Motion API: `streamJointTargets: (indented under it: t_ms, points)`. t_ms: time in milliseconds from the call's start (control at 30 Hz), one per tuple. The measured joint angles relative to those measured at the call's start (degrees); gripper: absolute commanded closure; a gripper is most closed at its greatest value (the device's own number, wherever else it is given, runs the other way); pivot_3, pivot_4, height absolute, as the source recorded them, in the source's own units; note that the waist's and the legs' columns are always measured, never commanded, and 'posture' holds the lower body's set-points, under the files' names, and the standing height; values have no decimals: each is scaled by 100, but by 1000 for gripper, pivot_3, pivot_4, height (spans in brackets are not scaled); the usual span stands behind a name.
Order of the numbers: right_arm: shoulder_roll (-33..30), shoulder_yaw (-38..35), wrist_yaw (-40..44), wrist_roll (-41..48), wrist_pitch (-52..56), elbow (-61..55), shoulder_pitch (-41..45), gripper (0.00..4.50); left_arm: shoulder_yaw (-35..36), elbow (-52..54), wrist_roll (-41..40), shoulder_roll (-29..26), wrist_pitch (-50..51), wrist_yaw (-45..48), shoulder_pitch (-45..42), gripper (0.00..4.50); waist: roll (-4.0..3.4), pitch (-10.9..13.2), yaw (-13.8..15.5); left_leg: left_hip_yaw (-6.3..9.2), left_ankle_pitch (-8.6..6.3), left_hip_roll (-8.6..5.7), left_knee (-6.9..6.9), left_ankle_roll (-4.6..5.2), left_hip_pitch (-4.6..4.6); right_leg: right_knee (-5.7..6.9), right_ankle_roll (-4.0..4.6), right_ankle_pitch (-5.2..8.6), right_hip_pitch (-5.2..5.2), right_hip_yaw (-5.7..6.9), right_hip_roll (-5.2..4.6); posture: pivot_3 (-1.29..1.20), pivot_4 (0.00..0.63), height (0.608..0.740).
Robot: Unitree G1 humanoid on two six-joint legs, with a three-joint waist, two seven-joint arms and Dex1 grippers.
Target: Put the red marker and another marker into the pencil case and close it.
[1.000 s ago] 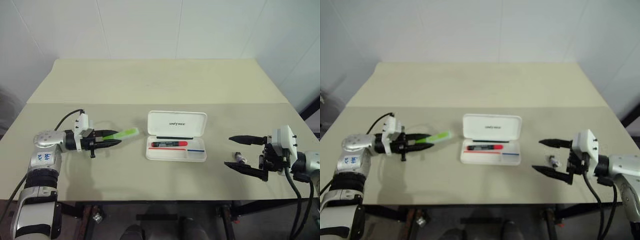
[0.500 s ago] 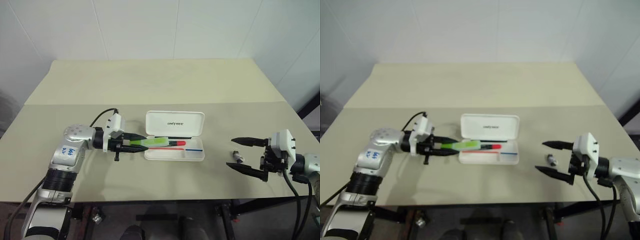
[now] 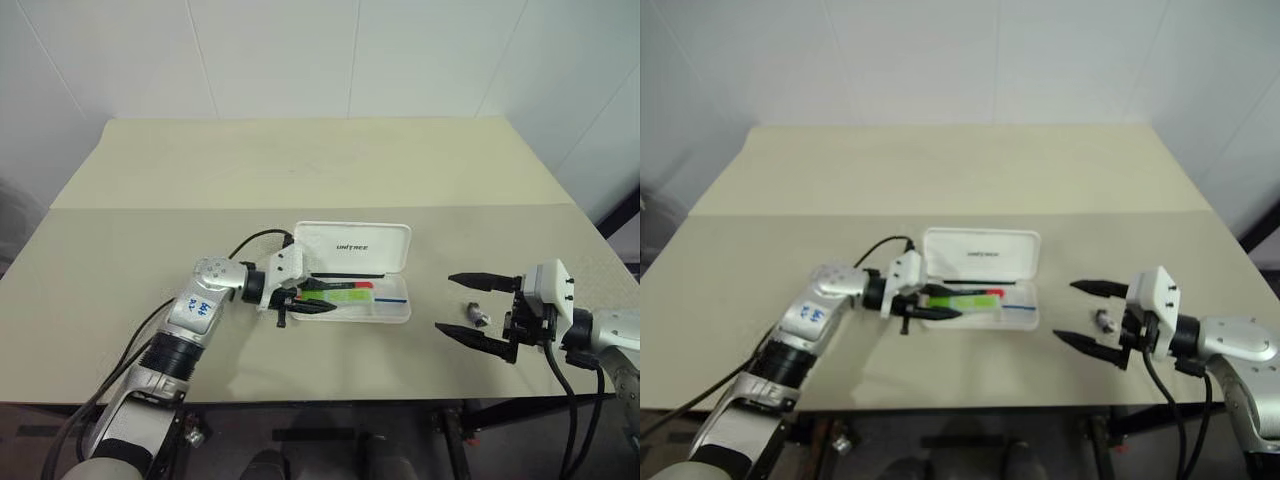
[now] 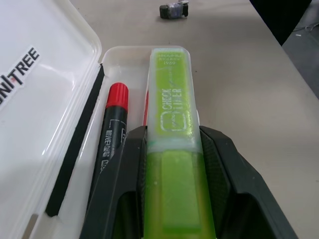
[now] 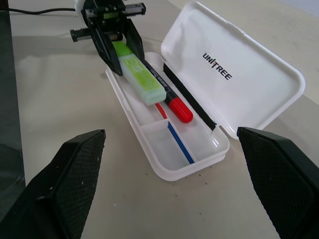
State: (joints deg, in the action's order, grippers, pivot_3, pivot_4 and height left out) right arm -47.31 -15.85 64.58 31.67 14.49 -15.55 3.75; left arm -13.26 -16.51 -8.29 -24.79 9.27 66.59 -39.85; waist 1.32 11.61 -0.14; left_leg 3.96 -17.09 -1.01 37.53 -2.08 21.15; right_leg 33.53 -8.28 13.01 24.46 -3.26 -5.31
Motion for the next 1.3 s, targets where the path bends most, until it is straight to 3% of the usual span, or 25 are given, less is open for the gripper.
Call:
streamJointTargets:
  t_ms: [467, 500, 767, 1000, 1300]
  points:
    - [48, -5, -226, 54, 70, -234, -141, 0, -57, -242, 164, -1, -70, 79, -63, 3393, 0, 0, 4, 0, 0, -1, 1, 0, 0, 0, -1, 0, -1, 0, 0, 0, 150, 740]
    - [53, -5, -239, 54, 70, -234, -141, 0, -79, -254, 174, 0, -68, 94, -87, 2668, 0, 0, 4, 0, 0, -1, 1, 0, 0, 1, -1, 0, -1, 0, 0, 0, 150, 740]
    - [74, -7, -288, 53, 62, -234, -160, 0, -113, -470, 176, 111, -55, 162, -377, 139, 0, 0, 5, 0, 0, -1, 2, 0, 1, 0, -1, 0, -2, 0, 0, 0, 150, 740]
    - [194, -7, -360, 41, 44, -229, -162, 0, -121, -409, 39, 173, 171, 326, -457, 65, 0, 0, 1, 0, 0, -1, 2, 0, 0, 1, -1, 0, -2, 0, 0, 0, 150, 740]
    - [468, -97, -981, 84, 298, -305, -429, 0, 334, 297, -792, 142, 279, 728, -164, 65, 0, 0, -1, 1, 0, 1, -2, 0, -3, 3, 2, 1, -2, -1, 0, 0, 150, 740]
